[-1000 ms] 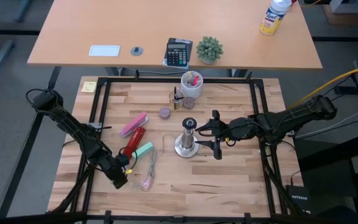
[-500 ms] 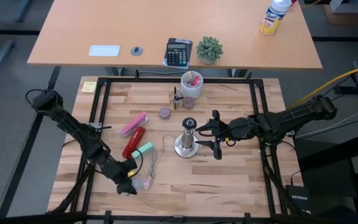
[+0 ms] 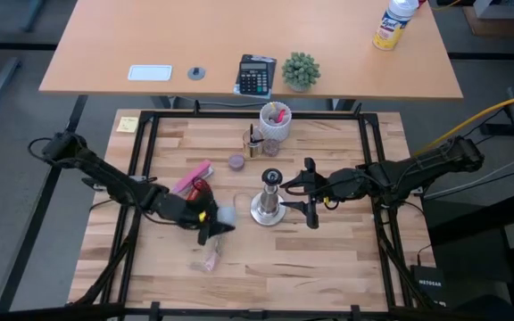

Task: Screw lightbulb
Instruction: Insert the lightbulb to the lamp

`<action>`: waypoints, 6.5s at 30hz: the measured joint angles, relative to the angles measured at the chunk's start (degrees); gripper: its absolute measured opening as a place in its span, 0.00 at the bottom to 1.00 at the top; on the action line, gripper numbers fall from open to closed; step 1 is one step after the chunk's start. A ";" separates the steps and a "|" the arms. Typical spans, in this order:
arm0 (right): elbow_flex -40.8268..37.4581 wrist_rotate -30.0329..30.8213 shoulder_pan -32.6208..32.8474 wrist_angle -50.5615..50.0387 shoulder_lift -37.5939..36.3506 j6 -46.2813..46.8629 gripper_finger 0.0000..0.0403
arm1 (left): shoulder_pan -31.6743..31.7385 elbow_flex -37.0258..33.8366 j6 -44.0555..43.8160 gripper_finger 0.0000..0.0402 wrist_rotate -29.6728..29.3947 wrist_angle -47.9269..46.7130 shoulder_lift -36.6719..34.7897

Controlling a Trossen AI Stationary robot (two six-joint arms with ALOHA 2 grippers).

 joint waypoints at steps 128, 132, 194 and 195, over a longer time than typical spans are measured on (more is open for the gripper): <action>-6.93 29.08 4.50 0.89 4.93 33.36 0.41 | 17.74 30.03 46.76 0.56 2.30 3.16 8.73; -6.84 31.02 4.48 8.18 9.19 30.60 0.41 | 17.74 30.01 49.04 0.56 1.03 3.11 7.16; -4.72 22.18 4.50 22.95 17.14 16.86 0.75 | 17.59 30.03 47.38 0.56 -0.46 -3.39 1.90; -4.72 22.18 4.50 23.06 17.11 16.83 0.76 | 17.59 30.03 47.31 0.56 -0.44 -3.41 1.90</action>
